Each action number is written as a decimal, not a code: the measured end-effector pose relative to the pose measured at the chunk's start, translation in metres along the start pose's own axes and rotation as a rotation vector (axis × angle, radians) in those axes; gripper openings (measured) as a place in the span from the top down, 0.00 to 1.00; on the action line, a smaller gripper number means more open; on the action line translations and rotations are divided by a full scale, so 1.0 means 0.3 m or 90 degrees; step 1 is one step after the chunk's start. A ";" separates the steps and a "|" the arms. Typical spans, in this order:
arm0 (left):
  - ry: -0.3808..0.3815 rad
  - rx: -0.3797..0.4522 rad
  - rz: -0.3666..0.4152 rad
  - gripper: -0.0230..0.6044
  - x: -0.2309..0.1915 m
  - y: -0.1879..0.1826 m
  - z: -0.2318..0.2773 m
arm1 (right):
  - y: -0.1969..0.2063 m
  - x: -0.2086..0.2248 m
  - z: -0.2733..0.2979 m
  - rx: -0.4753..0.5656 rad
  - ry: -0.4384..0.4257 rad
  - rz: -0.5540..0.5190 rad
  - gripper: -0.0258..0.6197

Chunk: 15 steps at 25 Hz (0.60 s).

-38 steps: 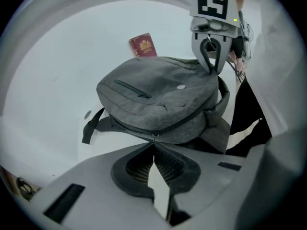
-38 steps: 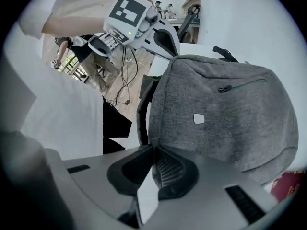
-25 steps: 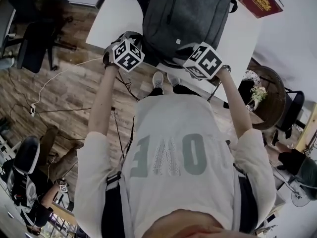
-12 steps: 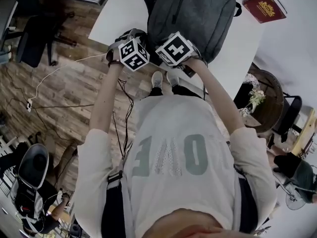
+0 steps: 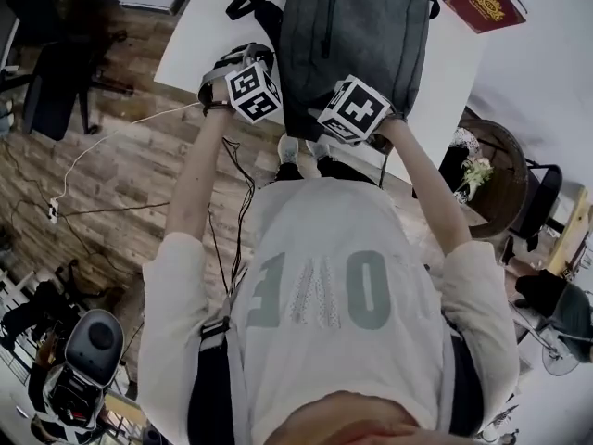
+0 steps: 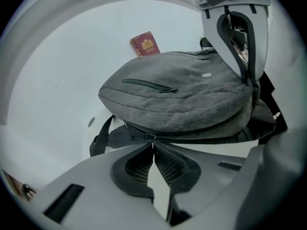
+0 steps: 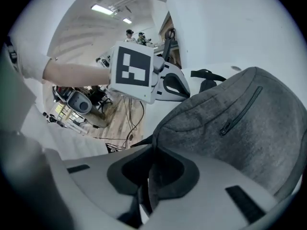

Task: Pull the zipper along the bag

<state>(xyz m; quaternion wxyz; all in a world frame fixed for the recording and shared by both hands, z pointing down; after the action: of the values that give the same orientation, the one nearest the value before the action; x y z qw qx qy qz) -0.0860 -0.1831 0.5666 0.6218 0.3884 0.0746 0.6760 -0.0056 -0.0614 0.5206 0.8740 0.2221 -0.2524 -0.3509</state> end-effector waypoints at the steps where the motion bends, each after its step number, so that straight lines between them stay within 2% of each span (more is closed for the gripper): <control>1: -0.001 -0.001 -0.005 0.92 -0.013 -0.003 0.014 | 0.010 0.000 -0.008 0.006 -0.012 0.010 0.89; 3: 0.000 -0.006 0.000 0.92 -0.043 -0.012 0.044 | 0.023 -0.002 -0.020 0.006 -0.016 0.010 0.89; 9: 0.003 -0.024 0.010 0.92 -0.127 -0.022 0.137 | 0.030 -0.033 -0.026 -0.037 0.030 -0.054 0.90; 12: 0.008 -0.023 0.031 0.92 -0.147 -0.019 0.153 | 0.033 -0.029 -0.020 -0.039 0.021 -0.066 0.90; 15: 0.008 -0.010 0.014 0.92 -0.152 -0.018 0.154 | 0.040 -0.020 -0.021 -0.038 0.006 -0.049 0.90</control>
<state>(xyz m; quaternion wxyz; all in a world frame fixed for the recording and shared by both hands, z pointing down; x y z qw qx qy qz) -0.0567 -0.2405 0.5757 0.6168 0.3798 0.0692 0.6859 0.0005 -0.0479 0.5207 0.8672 0.2071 -0.2293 -0.3906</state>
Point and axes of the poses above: the fingertips, and each gripper's own axes: z forward along the fingers, x to its right, y out of its underside, the point moved 6 cm from there along -z, backward along the fingers, and after that the axes turned 12 degrees about x, right-handed, at the moved point
